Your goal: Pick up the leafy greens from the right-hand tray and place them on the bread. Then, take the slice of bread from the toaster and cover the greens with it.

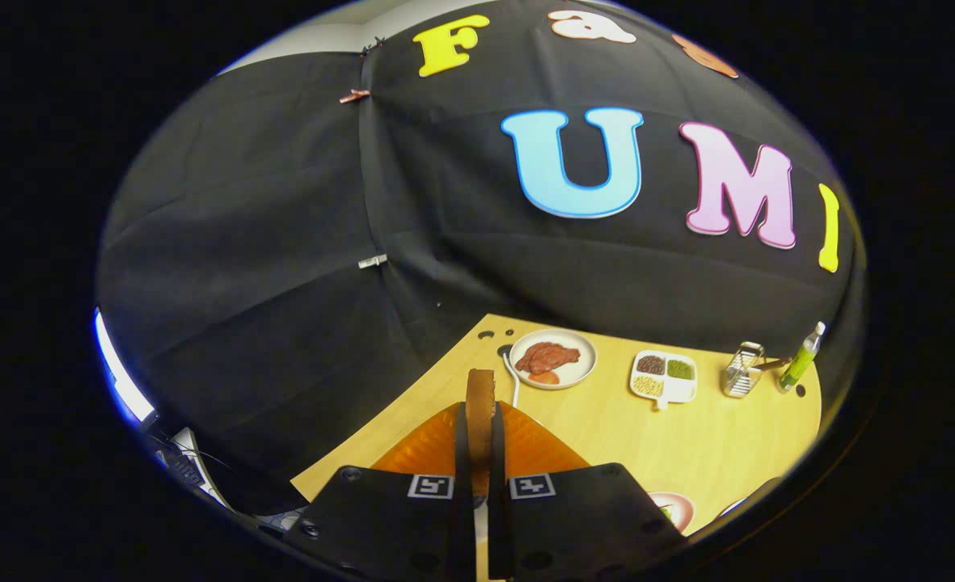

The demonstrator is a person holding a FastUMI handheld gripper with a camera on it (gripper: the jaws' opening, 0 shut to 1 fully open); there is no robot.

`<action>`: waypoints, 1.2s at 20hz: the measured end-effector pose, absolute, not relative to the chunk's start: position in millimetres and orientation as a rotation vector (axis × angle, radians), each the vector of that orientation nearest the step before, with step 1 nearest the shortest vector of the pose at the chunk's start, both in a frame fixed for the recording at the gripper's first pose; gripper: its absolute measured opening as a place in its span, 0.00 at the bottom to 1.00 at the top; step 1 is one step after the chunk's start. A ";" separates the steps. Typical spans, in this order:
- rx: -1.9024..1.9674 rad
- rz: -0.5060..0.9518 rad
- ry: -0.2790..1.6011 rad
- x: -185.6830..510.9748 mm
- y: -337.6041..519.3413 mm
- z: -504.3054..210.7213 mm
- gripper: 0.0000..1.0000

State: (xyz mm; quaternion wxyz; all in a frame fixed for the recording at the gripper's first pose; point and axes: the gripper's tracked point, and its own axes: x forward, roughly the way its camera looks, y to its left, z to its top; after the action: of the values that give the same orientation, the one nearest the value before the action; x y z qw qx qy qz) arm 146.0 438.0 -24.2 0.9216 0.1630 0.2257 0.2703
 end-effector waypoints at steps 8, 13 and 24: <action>0.338 0.416 0.439 122.3 291.1 -59.8 0.10; 0.288 0.299 0.510 108.4 223.4 -141.6 0.10; 0.581 0.289 0.677 75.0 275.2 -239.2 0.10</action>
State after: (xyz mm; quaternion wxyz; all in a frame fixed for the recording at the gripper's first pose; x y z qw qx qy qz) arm 75.0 275.2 -239.2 0.8920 0.2799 0.3264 0.1395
